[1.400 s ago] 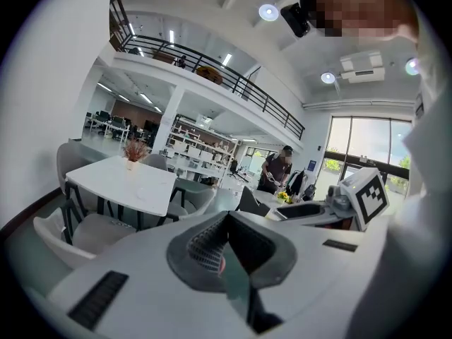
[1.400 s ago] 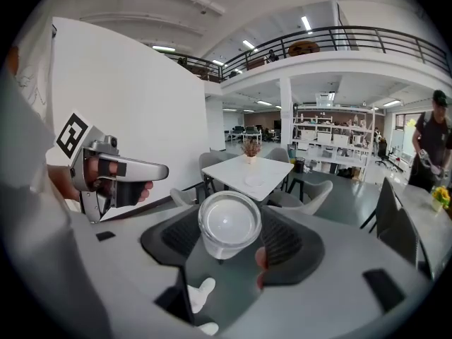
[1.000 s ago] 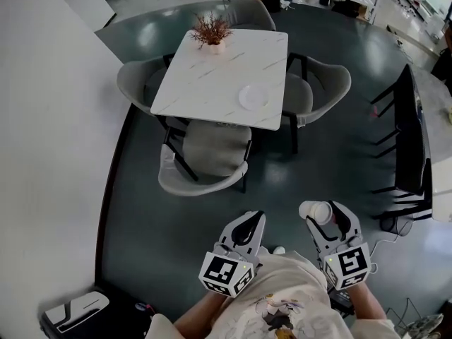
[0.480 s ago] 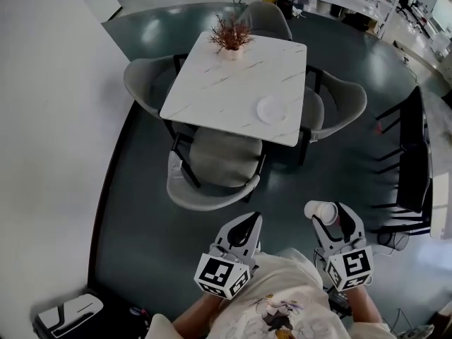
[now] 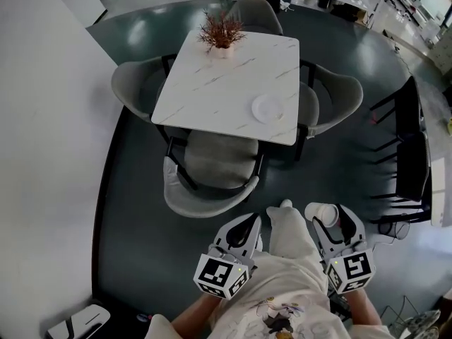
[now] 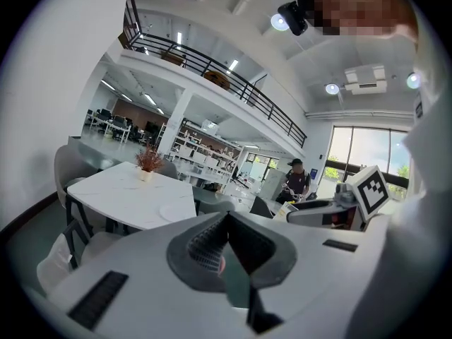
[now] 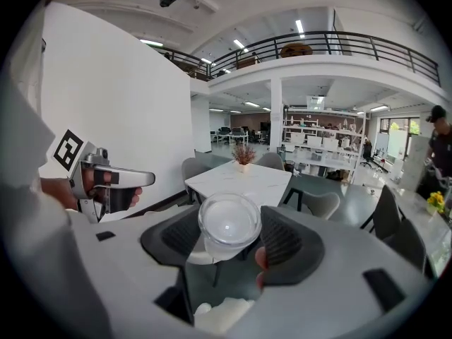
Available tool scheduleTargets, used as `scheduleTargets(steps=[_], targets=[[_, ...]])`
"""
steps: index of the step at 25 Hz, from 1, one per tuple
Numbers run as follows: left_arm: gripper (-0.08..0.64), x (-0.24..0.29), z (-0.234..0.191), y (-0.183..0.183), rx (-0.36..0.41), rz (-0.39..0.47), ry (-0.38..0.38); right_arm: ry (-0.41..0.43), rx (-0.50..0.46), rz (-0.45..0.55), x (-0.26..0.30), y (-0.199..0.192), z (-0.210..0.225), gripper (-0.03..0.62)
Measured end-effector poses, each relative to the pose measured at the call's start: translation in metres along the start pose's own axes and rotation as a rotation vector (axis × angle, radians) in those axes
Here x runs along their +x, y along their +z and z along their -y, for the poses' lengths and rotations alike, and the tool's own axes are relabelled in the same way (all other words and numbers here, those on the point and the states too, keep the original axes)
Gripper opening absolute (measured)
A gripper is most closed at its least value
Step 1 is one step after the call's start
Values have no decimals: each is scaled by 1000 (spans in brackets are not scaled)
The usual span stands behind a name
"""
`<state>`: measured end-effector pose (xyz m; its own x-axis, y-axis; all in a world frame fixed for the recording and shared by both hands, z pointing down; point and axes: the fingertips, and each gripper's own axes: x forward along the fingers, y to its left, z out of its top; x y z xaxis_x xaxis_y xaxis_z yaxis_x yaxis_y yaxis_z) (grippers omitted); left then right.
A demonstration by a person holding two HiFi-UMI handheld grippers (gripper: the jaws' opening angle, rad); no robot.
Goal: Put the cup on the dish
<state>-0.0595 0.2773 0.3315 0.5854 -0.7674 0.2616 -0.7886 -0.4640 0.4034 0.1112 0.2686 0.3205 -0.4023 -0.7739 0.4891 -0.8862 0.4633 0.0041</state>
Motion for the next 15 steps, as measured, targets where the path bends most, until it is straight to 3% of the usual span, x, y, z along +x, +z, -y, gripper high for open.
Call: scheduleTargets(steps=[5,15], targets=[[5,21,-3,6,7,-12,-11,6,6,-6,18,5,11,258],[5,83,-38,36,-3,-15,53,71,-42,-10,84,38,50,258]])
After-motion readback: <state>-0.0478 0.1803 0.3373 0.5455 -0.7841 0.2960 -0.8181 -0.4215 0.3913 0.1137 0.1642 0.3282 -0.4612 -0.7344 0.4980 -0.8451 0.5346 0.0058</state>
